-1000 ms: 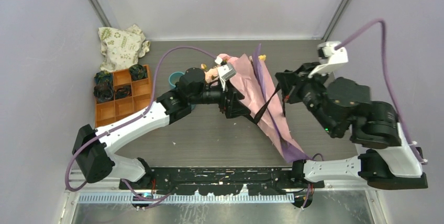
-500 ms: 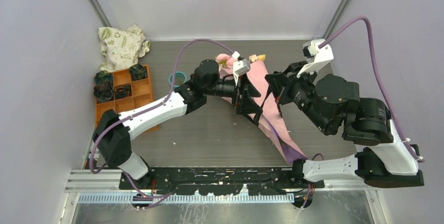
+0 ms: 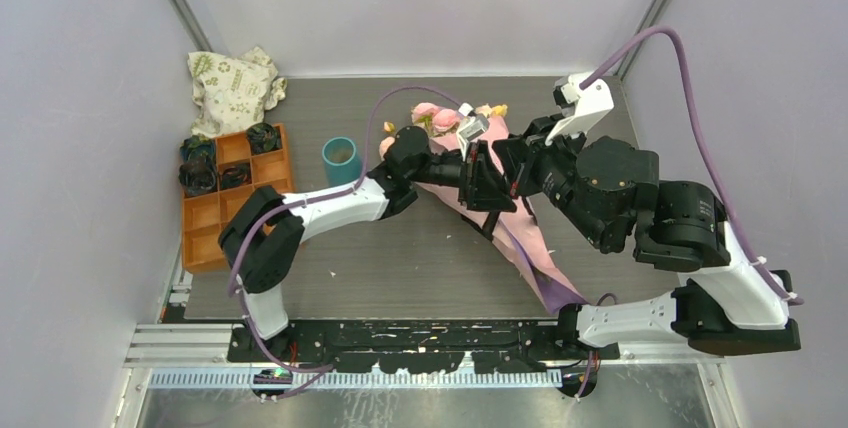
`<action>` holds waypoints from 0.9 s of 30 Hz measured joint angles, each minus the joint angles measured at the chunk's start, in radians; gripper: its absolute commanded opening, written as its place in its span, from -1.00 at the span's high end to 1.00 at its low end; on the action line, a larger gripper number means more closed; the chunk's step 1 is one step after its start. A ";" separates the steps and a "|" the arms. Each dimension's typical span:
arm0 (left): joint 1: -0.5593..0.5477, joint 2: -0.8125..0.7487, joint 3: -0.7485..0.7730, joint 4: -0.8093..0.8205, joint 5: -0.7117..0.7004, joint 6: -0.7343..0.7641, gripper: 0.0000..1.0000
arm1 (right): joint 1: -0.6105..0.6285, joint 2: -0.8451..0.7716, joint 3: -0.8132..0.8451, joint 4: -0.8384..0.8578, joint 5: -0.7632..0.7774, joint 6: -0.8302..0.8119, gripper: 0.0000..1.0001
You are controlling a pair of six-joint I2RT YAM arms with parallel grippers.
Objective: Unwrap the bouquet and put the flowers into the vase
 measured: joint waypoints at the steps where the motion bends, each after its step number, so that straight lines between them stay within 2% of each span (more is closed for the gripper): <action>1: 0.000 0.006 -0.010 0.019 0.002 -0.017 0.35 | 0.000 0.002 -0.001 0.001 0.000 0.000 0.98; 4: 0.001 0.000 -0.055 0.050 0.001 -0.045 0.62 | 0.000 -0.005 -0.014 0.009 0.006 -0.001 0.98; 6: 0.003 -0.026 -0.103 0.043 -0.016 -0.040 0.70 | 0.000 -0.017 -0.029 0.012 0.017 0.000 0.97; 11: 0.006 -0.265 -0.245 -0.163 -0.161 0.052 0.89 | 0.000 -0.054 -0.072 0.014 0.076 0.000 0.91; 18: 0.015 -0.739 -0.251 -0.495 -0.447 0.217 0.93 | 0.000 -0.094 -0.150 0.014 0.182 0.009 0.86; 22: 0.021 -0.853 -0.186 -0.690 -0.612 0.297 0.91 | 0.000 -0.098 -0.177 0.005 0.231 0.016 0.85; 27: 0.023 -0.891 -0.150 -0.874 -0.773 0.359 0.78 | 0.000 -0.073 -0.167 -0.047 0.339 0.049 0.86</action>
